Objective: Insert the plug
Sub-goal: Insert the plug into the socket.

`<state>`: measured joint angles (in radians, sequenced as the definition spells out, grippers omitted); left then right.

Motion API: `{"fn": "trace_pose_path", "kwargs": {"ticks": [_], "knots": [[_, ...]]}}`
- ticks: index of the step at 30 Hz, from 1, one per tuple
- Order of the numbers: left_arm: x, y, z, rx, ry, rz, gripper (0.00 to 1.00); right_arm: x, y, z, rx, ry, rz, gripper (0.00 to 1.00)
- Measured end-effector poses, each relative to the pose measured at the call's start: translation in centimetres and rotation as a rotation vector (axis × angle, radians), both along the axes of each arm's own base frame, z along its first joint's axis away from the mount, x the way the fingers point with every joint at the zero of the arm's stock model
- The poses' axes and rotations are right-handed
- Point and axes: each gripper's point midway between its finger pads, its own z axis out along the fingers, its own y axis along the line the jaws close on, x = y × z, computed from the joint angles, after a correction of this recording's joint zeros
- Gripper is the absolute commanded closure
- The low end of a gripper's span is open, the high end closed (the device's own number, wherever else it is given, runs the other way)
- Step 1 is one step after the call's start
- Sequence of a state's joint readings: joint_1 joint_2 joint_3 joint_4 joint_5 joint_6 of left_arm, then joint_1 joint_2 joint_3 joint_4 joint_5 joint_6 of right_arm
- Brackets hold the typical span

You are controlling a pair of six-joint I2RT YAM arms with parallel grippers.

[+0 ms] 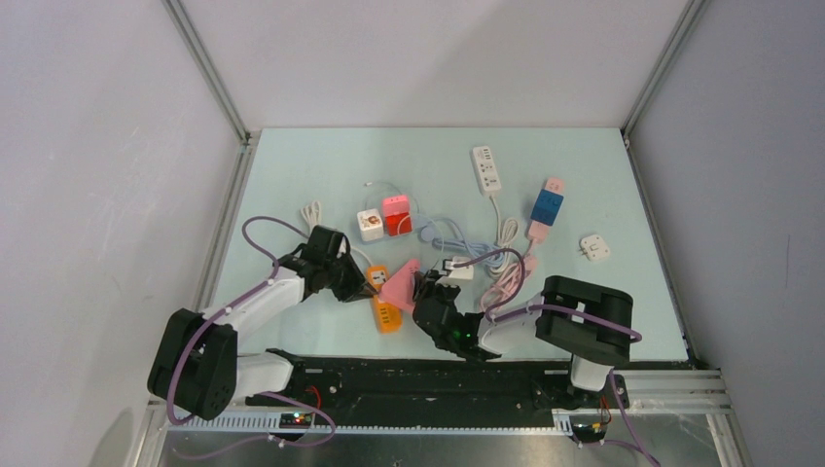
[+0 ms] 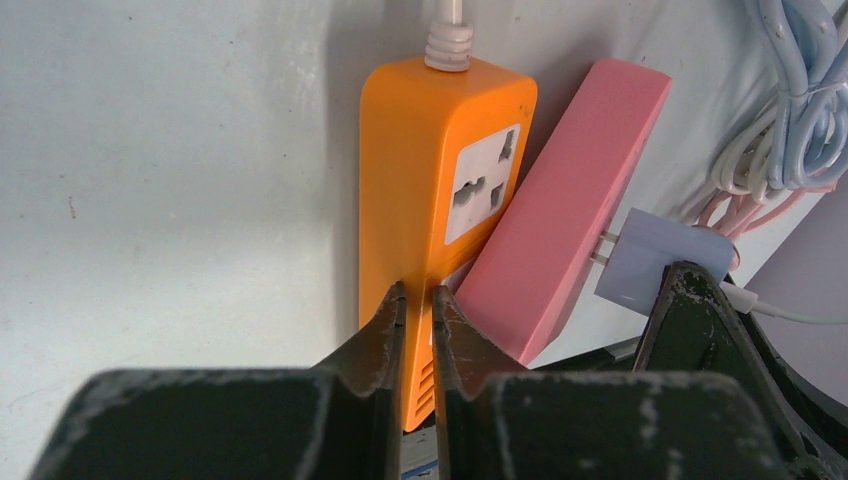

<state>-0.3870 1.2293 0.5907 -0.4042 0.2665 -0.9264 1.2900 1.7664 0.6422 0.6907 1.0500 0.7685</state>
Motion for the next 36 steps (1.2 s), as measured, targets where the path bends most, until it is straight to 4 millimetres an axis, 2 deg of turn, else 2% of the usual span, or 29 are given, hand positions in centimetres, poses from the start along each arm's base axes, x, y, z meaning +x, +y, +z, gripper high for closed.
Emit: {"fn": "trace_pose_path", "kwargs": {"ticks": [10,17,19,21,22,23,24,25,26,27,28,33,36], "knots": [[-0.1,0.0,-0.1,0.002,0.003,-0.003,0.91,-0.2,0.6,-0.5,-0.119,-0.04,-0.075,1.0],[-0.1,0.0,-0.1,0.003,0.002,-0.011,0.9,-0.3,0.6,-0.6,-0.116,-0.042,-0.109,1.0],[-0.1,0.0,-0.1,0.003,0.001,-0.011,0.88,-0.3,0.6,-0.6,-0.114,-0.039,-0.11,0.87],[-0.1,0.0,-0.1,0.003,0.0,-0.011,0.86,-0.3,0.6,-0.3,-0.108,-0.027,-0.1,0.69],[-0.1,0.0,-0.1,0.003,0.0,-0.011,0.85,-0.3,0.6,0.0,-0.102,-0.022,-0.094,0.54],[0.0,0.0,-0.1,0.004,-0.001,-0.011,0.83,-0.3,0.7,0.3,-0.095,-0.011,-0.081,0.46],[0.0,0.0,-0.1,0.001,-0.001,-0.012,0.83,-0.3,0.8,0.4,-0.093,0.01,-0.056,0.34],[-0.1,-0.3,0.1,-0.013,-0.002,-0.021,0.81,-0.7,1.2,-0.1,-0.103,0.052,-0.005,0.29],[-0.3,-0.8,0.2,-0.032,0.002,-0.037,0.8,-1.0,1.3,-0.8,-0.122,0.088,0.028,0.19],[-0.6,-1.0,0.3,-0.035,0.003,-0.053,0.79,-0.9,0.9,-1.0,-0.129,0.108,0.034,0.13],[-0.7,-1.2,0.3,-0.043,0.008,-0.059,0.78,-0.9,0.9,-0.8,-0.123,0.128,0.048,0.04],[-0.9,-2.4,1.1,-0.099,-0.005,-0.106,0.76,-1.8,0.5,0.6,-0.134,0.242,0.158,0.0],[-0.9,-2.5,1.2,-0.104,-0.015,-0.12,0.74,-2.2,0.5,2.3,-0.114,0.278,0.206,0.0]]}}
